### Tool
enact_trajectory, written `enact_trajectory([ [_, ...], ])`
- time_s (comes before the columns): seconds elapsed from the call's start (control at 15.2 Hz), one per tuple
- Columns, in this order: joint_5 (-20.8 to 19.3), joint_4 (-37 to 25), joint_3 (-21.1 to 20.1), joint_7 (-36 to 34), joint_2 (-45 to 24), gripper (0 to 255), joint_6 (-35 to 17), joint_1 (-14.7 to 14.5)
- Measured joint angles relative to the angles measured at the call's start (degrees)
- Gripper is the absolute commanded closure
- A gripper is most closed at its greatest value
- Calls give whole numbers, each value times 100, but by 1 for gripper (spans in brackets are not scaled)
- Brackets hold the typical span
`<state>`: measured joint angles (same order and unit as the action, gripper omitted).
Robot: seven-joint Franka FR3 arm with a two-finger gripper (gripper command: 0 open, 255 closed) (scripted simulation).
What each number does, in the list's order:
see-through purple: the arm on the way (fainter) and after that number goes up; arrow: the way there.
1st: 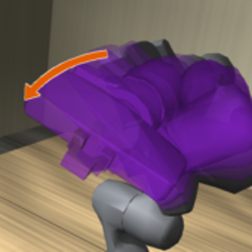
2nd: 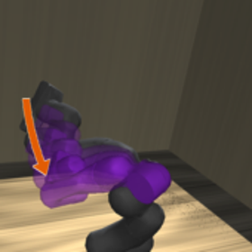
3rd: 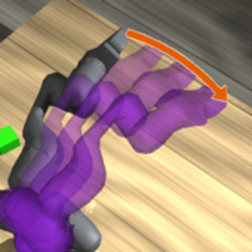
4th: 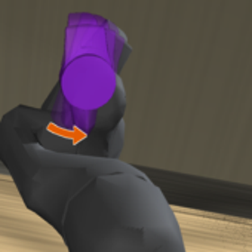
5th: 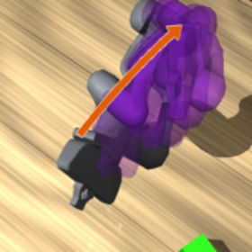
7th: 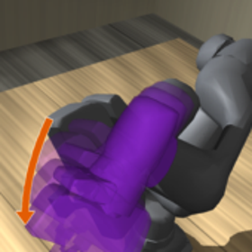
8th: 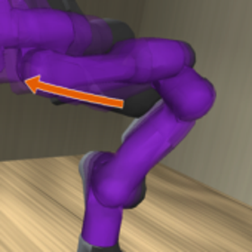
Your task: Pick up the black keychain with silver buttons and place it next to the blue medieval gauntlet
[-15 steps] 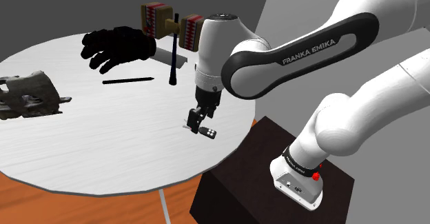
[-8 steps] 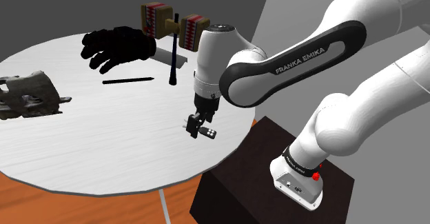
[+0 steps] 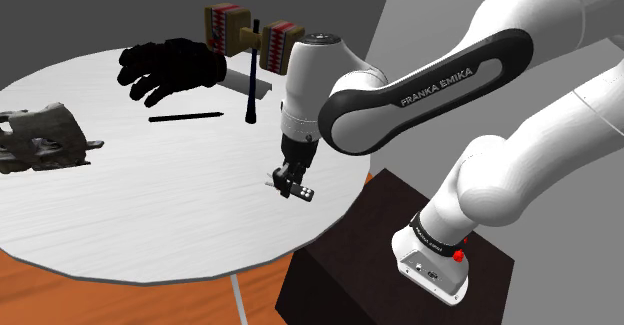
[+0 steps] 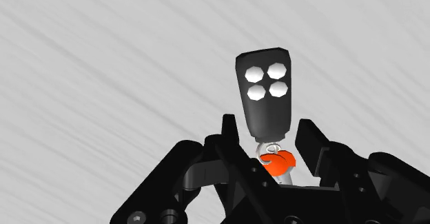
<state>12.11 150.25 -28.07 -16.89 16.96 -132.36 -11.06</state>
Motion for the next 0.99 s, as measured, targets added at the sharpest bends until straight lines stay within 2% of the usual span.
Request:
enact_trajectory([
  [0.46,7,-5,17,8,36,255,49,-1],
  [0.99,67,-265,155,87,453,255,747,-46],
])
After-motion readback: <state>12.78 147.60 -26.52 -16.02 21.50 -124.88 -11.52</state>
